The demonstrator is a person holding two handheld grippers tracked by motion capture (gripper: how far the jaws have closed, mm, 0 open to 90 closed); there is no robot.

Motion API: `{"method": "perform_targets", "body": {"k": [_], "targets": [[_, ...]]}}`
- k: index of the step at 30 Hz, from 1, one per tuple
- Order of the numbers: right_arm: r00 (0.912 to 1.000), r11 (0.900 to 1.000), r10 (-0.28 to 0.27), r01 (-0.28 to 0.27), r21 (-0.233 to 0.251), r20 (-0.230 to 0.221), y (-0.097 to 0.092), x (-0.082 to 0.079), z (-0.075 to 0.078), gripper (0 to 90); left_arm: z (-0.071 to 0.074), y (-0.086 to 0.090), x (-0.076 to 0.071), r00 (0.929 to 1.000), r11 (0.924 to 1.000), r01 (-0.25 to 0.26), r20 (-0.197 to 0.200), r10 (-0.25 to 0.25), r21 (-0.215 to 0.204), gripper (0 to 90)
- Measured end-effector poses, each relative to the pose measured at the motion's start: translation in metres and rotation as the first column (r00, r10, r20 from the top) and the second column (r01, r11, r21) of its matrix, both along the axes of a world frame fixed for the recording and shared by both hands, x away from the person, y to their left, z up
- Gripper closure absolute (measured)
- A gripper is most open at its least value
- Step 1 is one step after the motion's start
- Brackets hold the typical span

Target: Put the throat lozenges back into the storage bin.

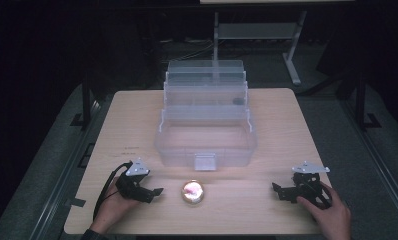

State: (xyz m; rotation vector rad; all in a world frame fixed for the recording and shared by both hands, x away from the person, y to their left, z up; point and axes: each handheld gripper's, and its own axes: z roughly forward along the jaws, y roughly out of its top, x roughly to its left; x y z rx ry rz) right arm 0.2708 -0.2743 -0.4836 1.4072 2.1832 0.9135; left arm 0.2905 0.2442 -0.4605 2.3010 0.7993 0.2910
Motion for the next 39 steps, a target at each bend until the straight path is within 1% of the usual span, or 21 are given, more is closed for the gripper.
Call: {"method": "perform_targets", "body": {"k": [2, 5, 6, 7, 12, 16, 19, 20, 23, 26, 27, 28, 31, 32, 35, 38, 39], "targets": [[1.0, 1.0, 0.0, 0.0, -0.001, 0.0, 0.0, 0.0, 0.0, 0.5, 0.005, -0.003, -0.001, 0.9998, 0.9998, 0.02, 0.002, -0.02, 0.006, 13.7], [1.0, 1.0, 0.001, -0.001, -0.001, 0.0, 0.0, 0.0, 0.0, 0.5, 0.008, -0.005, -0.002, 0.9996, 0.9996, 0.028, 0.005, -0.028, 0.006, 13.7], [1.0, 1.0, 0.001, -0.001, -0.001, 0.0, 0.0, 0.0, 0.0, 0.5, 0.01, -0.007, -0.003, 0.9989, 0.9989, 0.046, 0.001, -0.046, 0.008, 13.8], [1.0, 1.0, 0.001, -0.001, -0.001, 0.0, 0.0, 0.0, 0.0, 0.5, 0.01, -0.007, -0.003, 0.9989, 0.9989, 0.046, 0.001, -0.046, 0.008, 13.7], [1.0, 1.0, 0.001, -0.001, -0.001, 0.0, 0.0, 0.0, 0.0, 0.5, 0.015, -0.013, -0.005, 0.997, 0.997, 0.077, -0.002, -0.077, 0.008, 13.7], [1.0, 1.0, 0.001, -0.001, -0.001, 0.001, 0.0, 0.0, 0.0, 0.5, 0.021, -0.019, -0.005, 0.9945, 0.9946, 0.104, -0.013, -0.104, 0.007, 13.7], [1.0, 1.0, 0.001, -0.001, -0.001, 0.0, 0.0, 0.0, 0.0, 0.5, 0.023, -0.021, -0.006, 0.9935, 0.9936, 0.113, -0.015, -0.113, 0.004, 13.7], [1.0, 1.0, 0.001, -0.001, -0.001, 0.0, 0.0, 0.0, 0.0, 0.5, 0.025, -0.022, -0.006, 0.9925, 0.9926, 0.121, -0.017, -0.121, 0.009, 13.7], [1.0, 1.0, 0.001, -0.001, -0.001, 0.0, 0.0, 0.0, 0.0, 0.5, 0.028, -0.026, -0.006, 0.9906, 0.9908, 0.135, -0.02, -0.135, 0.006, 13.7], [1.0, 1.0, 0.001, -0.001, -0.001, 0.001, 0.0, 0.0, 0.0, 0.5, 0.03, -0.032, -0.007, 0.9872, 0.9877, 0.156, -0.036, -0.155, 0.01, 13.8], [1.0, 1.0, 0.001, -0.001, -0.001, 0.001, 0.0, 0.0, 0.0, 0.5, 0.03, -0.032, -0.007, 0.9872, 0.9877, 0.156, -0.036, -0.155, 0.01, 13.7], [1.0, 1.0, 0.001, -0.001, -0.001, 0.001, 0.0, 0.0, 0.0, 0.5, 0.031, -0.035, -0.007, 0.9852, 0.986, 0.166, -0.044, -0.166, 0.014, 13.7], [1.0, 1.0, 0.001, -0.001, -0.001, 0.001, 0.0, 0.0, 0.0, 0.5, 0.032, -0.038, -0.008, 0.9835, 0.9847, 0.174, -0.052, -0.173, 0.01, 13.7], [1.0, 1.0, 0.001, -0.001, -0.001, 0.001, 0.0, 0.0, 0.0, 0.5, 0.033, -0.04, -0.008, 0.9821, 0.9833, 0.181, -0.055, -0.18, 0.017, 13.8], [1.0, 1.0, 0.001, -0.001, -0.001, 0.0, 0.0, 0.0, 0.0, 0.5, 0.035, -0.044, -0.008, 0.9786, 0.9802, 0.197, -0.062, -0.196, 0.017, 13.7], [1.0, 1.0, 0.001, -0.001, 0.0, 0.0, 0.0, 0.0, 0.0, 0.5, 0.037, -0.051, -0.008, 0.9738, 0.9755, 0.219, -0.069, -0.217, 0.024, 13.7], [1.0, 1.0, 0.001, -0.001, 0.0, 0.0, 0.0, 0.0, 0.0, 0.5, 0.037, -0.051, -0.008, 0.9738, 0.9755, 0.219, -0.069, -0.217, 0.024, 13.7]]}}
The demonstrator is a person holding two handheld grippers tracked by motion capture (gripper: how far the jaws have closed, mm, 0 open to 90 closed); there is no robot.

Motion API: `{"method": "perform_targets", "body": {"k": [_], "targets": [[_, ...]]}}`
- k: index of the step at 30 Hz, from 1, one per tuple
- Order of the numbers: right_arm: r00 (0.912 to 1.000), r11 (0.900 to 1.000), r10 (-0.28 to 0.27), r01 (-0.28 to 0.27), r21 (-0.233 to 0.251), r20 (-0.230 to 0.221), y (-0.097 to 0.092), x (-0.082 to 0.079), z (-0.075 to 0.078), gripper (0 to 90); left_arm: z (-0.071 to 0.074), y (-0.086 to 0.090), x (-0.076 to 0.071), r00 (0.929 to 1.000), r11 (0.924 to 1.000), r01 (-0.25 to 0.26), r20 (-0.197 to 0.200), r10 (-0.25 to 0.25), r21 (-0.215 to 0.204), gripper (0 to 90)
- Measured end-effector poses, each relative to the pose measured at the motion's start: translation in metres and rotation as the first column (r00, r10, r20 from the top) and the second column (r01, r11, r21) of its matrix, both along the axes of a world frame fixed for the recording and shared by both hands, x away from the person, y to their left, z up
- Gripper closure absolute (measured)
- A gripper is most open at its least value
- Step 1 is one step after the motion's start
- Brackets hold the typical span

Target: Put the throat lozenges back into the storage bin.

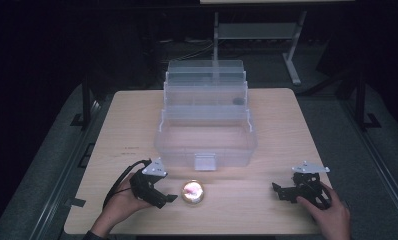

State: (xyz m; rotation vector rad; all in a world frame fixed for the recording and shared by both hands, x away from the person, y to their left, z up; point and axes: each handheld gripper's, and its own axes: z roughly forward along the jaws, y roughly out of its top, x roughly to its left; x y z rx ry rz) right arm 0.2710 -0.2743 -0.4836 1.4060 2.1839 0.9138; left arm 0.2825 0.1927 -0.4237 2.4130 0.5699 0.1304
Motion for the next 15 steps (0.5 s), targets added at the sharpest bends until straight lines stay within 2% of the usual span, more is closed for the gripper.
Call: {"method": "perform_targets", "body": {"k": [11, 15], "targets": [[1.0, 1.0, 0.0, 0.0, 0.0, 0.0, 0.0, 0.0, 0.0, 0.5, 0.003, -0.021, 0.004, 0.999, 0.9989, 0.045, -0.009, -0.045, 0.015, 13.7], [1.0, 1.0, 0.0, 0.0, 0.0, 0.0, 0.0, 0.0, 0.0, 0.5, 0.004, -0.028, 0.005, 0.9973, 0.9968, 0.073, -0.009, -0.072, 0.032, 13.7]]}}
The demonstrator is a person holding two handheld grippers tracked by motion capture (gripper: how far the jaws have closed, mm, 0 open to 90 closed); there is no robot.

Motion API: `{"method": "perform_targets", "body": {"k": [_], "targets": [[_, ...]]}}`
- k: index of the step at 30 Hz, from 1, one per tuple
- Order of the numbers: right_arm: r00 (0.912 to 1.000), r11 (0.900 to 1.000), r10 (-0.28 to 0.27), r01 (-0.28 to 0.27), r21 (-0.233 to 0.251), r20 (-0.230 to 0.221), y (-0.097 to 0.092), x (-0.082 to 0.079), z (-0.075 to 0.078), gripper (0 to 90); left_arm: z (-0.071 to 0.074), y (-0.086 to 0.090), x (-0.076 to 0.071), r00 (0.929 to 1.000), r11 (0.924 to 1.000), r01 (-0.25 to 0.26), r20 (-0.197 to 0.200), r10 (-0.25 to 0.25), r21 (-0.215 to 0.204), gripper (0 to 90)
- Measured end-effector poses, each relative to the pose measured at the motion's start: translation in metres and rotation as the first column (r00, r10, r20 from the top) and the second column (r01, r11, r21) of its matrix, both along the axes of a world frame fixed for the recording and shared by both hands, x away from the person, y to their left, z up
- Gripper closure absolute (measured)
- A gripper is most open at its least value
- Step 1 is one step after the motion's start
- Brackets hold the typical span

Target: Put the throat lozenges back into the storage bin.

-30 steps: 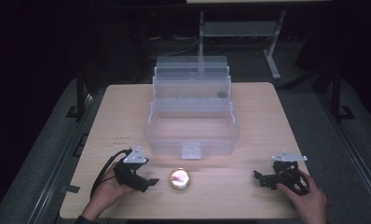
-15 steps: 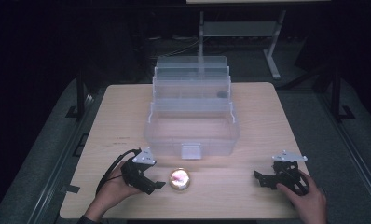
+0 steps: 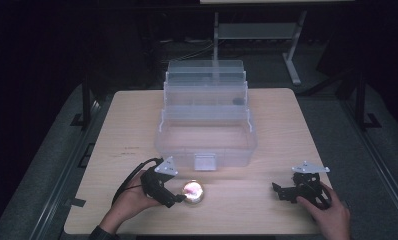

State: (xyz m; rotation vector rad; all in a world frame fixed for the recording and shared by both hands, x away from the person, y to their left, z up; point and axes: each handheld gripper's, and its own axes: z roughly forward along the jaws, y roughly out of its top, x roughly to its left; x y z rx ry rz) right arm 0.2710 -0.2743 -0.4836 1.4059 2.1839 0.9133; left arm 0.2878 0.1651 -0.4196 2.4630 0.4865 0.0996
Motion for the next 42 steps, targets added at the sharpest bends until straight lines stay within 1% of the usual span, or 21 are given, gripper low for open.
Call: {"method": "perform_targets", "body": {"k": [1, 3, 4, 5, 6, 7, 8, 9, 12, 14, 16, 18, 20, 22, 23, 24, 28, 34, 38, 40, 42], "targets": [[1.0, 1.0, 0.0, 0.0, 0.0, 0.0, 0.0, 0.0, 0.0, 0.5, 0.0, -0.002, 0.0, 1.0, 1.0, -0.005, -0.004, 0.005, -0.005, 13.7], [1.0, 1.0, 0.0, 0.0, 0.0, 0.0, 0.0, 0.0, 0.0, 0.5, 0.0, -0.007, 0.0, 1.0, 1.0, 0.004, -0.006, -0.004, 0.001, 13.7], [1.0, 1.0, 0.0, 0.0, 0.0, 0.0, 0.0, 0.0, 0.0, 0.5, 0.0, -0.011, 0.001, 0.9997, 0.9997, 0.021, -0.011, -0.021, 0.011, 13.7], [1.0, 1.0, 0.0, 0.0, 0.0, 0.0, 0.0, 0.0, 0.0, 0.5, 0.0, -0.011, 0.001, 0.9997, 0.9997, 0.021, -0.011, -0.021, 0.011, 13.7], [1.0, 1.0, 0.0, 0.0, 0.0, 0.0, 0.0, 0.0, 0.0, 0.5, -0.002, -0.015, 0.002, 0.9994, 0.9993, 0.03, -0.016, -0.03, 0.024, 13.7], [1.0, 1.0, 0.0, 0.0, 0.0, 0.0, 0.0, 0.0, 0.0, 0.5, -0.002, -0.015, 0.002, 0.9994, 0.9993, 0.03, -0.016, -0.03, 0.024, 13.7], [1.0, 1.0, 0.0, 0.0, 0.001, 0.0, 0.0, 0.0, 0.0, 0.5, -0.001, -0.017, 0.002, 0.999, 0.9978, 0.043, -0.013, -0.042, 0.051, 13.7], [1.0, 1.0, 0.001, -0.001, 0.0, 0.0, 0.0, 0.0, 0.0, 0.5, -0.002, -0.019, 0.003, 0.9988, 0.9972, 0.048, -0.01, -0.047, 0.057, 13.7], [1.0, 1.0, 0.0, 0.0, 0.0, 0.0, 0.0, 0.0, 0.0, 0.5, -0.002, -0.024, 0.003, 0.9986, 0.9972, 0.05, -0.019, -0.049, 0.055, 13.7], [1.0, 1.0, 0.0, 0.0, 0.0, 0.0, 0.0, 0.0, 0.0, 0.5, -0.002, -0.027, 0.004, 0.9978, 0.9953, 0.064, -0.018, -0.063, 0.073, 13.7], [1.0, 1.0, 0.0, 0.0, 0.0, 0.0, 0.0, 0.0, 0.0, 0.5, -0.003, -0.03, 0.003, 0.9979, 0.9958, 0.061, -0.024, -0.06, 0.068, 13.7], [1.0, 1.0, 0.0, 0.0, 0.001, 0.0, 0.0, 0.0, 0.0, 0.5, -0.004, -0.033, 0.004, 0.997, 0.9933, 0.075, -0.025, -0.073, 0.088, 13.7], [1.0, 1.0, 0.0, 0.0, 0.0, 0.0, 0.0, 0.0, 0.0, 0.5, -0.005, -0.035, 0.003, 0.9974, 0.9945, 0.068, -0.027, -0.066, 0.08, 13.7], [1.0, 1.0, 0.0, 0.0, 0.0, 0.0, 0.0, 0.0, 0.0, 0.5, -0.006, -0.037, 0.005, 0.9969, 0.9928, 0.075, -0.029, -0.073, 0.093, 13.6], [1.0, 1.0, 0.0, 0.0, 0.0, 0.0, 0.0, 0.0, 0.0, 0.5, -0.006, -0.037, 0.005, 0.9969, 0.9928, 0.075, -0.029, -0.073, 0.093, 13.7], [1.0, 1.0, 0.0, 0.0, 0.0, 0.0, 0.0, 0.0, 0.0, 0.5, -0.007, -0.04, 0.006, 0.9961, 0.9909, 0.086, -0.03, -0.083, 0.103, 13.7], [1.0, 1.0, 0.0, 0.0, 0.0, 0.0, 0.0, 0.0, 0.0, 0.5, -0.01, -0.045, 0.006, 0.9955, 0.9898, 0.091, -0.037, -0.087, 0.11, 13.6], [1.0, 1.0, 0.0, 0.0, 0.0, 0.0, 0.0, 0.0, 0.0, 0.5, -0.014, -0.052, 0.007, 0.9942, 0.9871, 0.104, -0.037, -0.101, 0.121, 13.3], [1.0, 1.0, 0.0, 0.0, 0.0, 0.0, 0.0, 0.0, 0.0, 0.5, -0.016, -0.054, 0.008, 0.9938, 0.9859, 0.108, -0.042, -0.103, 0.128, 13.3], [1.0, 1.0, 0.0, 0.0, 0.0, 0.0, 0.0, 0.0, 0.0, 0.5, -0.019, -0.054, 0.008, 0.9946, 0.9877, 0.098, -0.044, -0.093, 0.122, 13.4], [1.0, 1.0, 0.0, 0.0, 0.0, 0.0, 0.0, 0.0, 0.0, 0.5, -0.022, -0.055, 0.009, 0.9948, 0.9871, 0.095, -0.05, -0.089, 0.129, 13.4]]}}
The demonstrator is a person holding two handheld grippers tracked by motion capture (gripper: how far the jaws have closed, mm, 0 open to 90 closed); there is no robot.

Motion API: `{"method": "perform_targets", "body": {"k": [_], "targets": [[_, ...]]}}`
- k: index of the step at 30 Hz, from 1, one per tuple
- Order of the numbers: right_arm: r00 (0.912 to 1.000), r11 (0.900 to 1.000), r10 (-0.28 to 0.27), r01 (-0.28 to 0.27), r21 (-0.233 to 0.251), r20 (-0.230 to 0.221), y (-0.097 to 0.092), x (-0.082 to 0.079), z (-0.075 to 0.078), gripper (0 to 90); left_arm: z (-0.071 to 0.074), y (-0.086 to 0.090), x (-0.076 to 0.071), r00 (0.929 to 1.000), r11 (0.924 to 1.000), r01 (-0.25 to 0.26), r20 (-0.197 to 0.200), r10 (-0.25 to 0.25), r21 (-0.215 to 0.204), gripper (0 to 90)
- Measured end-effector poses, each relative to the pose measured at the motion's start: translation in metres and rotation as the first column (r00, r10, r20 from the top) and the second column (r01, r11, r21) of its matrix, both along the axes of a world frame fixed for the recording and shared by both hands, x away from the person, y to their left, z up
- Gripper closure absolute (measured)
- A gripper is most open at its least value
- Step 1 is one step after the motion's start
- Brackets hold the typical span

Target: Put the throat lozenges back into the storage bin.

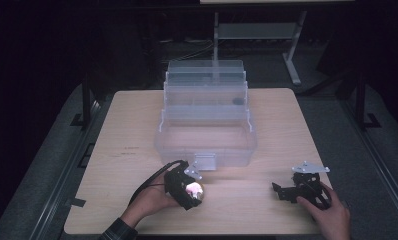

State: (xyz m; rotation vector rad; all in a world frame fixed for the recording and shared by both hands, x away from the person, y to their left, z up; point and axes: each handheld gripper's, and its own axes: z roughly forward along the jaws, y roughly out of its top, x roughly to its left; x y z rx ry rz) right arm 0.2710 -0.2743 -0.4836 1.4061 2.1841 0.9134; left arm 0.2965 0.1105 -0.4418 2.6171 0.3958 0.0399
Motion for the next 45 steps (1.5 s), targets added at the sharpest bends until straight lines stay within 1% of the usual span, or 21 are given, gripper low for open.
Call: {"method": "perform_targets", "body": {"k": [10, 13, 14, 18, 25, 30, 39, 41, 45], "targets": [[1.0, 1.0, 0.0, 0.0, 0.0, 0.0, 0.0, 0.0, 0.0, 0.5, -0.0045, -0.0004, 0.0002, 1.0, 1.0, -0.003, -0.006, 0.003, 0.009, 13.4], [1.0, 1.0, 0.0, 0.0, 0.0, 0.0, 0.0, 0.0, 0.0, 0.5, -0.0073, -0.0013, -0.0002, 0.9999, 0.9999, -0.002, -0.011, 0.002, 0.016, 13.5], [1.0, 1.0, 0.001, -0.001, 0.0, 0.001, -0.0001, 0.0, -0.0001, 0.5, -0.0082, -0.0018, 0.0003, 1.0, 0.9995, 0.008, -0.006, -0.008, 0.03, 13.5], [1.0, 1.0, -0.001, 0.001, 0.0, 0.0, 0.0, 0.0, 0.0, 0.5, -0.0091, -0.0021, 0.0003, 1.0, 0.9994, 0.005, -0.007, -0.005, 0.033, 13.6], [1.0, 1.0, 0.0, 0.0, 0.0, 0.0, 0.0, 0.0, 0.0, 0.5, -0.0094, -0.0017, 0.0007, 0.9999, 0.9997, -0.008, -0.008, 0.008, 0.024, 14.7], [1.0, 1.0, 0.0, 0.0, 0.0, 0.001, 0.0, 0.0, 0.0, 0.5, -0.0084, -0.0008, 0.0012, 0.9999, 0.9997, -0.012, -0.006, 0.012, 0.021, 18.8], [1.0, 1.0, 0.0, 0.0, 0.0, 0.0, 0.0, 0.0, 0.0, 0.5, -0.008, -0.0006, 0.0012, 0.9998, 0.9996, -0.016, -0.011, 0.017, 0.022, 19.4], [1.0, 1.0, 0.0, 0.0, 0.0, 0.0, 0.0, 0.0, 0.0, 0.5, -0.0076, 0.0001, 0.0019, 0.9998, 0.9997, -0.012, -0.017, 0.012, 0.022, 19.4], [1.0, 1.0, 0.0, 0.0, 0.0, 0.0, 0.0, 0.0, 0.0, 0.5, -0.0074, 0.0004, 0.0018, 0.9993, 0.9997, -0.02, -0.031, 0.02, 0.013, 19.4]]}}
